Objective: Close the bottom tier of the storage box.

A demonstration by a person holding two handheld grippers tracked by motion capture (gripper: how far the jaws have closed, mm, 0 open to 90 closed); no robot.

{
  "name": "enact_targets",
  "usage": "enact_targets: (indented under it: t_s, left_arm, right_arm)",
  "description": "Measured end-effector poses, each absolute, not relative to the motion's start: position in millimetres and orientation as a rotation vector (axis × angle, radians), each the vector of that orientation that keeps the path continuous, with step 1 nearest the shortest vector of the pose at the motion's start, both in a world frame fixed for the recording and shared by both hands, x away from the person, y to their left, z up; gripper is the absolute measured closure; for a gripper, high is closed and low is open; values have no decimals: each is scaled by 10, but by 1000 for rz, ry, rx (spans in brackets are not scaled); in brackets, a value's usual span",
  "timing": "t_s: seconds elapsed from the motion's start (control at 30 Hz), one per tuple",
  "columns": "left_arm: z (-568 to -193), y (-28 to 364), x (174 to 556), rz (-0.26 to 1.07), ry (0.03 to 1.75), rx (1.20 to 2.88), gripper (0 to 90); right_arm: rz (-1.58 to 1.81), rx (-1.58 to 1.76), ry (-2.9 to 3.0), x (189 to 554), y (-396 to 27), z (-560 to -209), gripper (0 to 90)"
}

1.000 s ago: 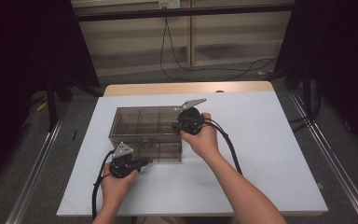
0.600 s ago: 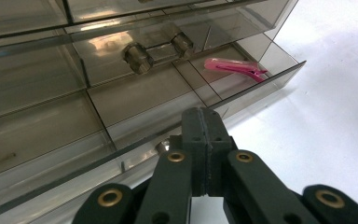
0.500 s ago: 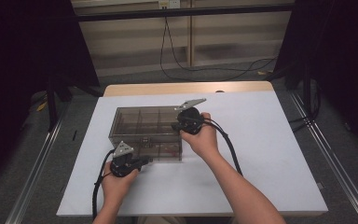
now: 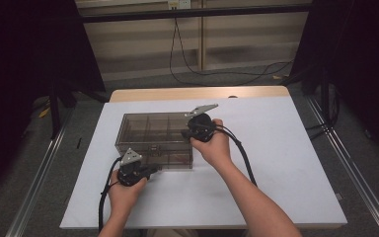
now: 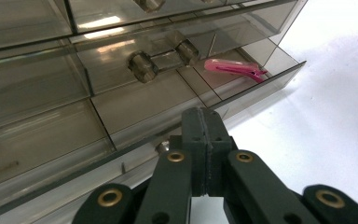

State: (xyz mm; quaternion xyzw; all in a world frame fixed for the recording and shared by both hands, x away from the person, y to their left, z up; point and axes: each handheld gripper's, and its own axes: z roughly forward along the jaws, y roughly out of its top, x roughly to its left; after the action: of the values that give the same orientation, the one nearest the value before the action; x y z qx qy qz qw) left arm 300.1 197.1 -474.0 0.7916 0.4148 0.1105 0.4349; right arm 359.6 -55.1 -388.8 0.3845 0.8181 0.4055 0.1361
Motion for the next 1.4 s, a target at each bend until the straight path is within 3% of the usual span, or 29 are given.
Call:
enact_targets:
  t_s: [1.4]
  left_arm:
    - [-4751, 1917, 3103, 303, 1030, 1961, 897]
  right_arm:
    - [1172, 1122, 2359, 3589, -543, -3890, 900]
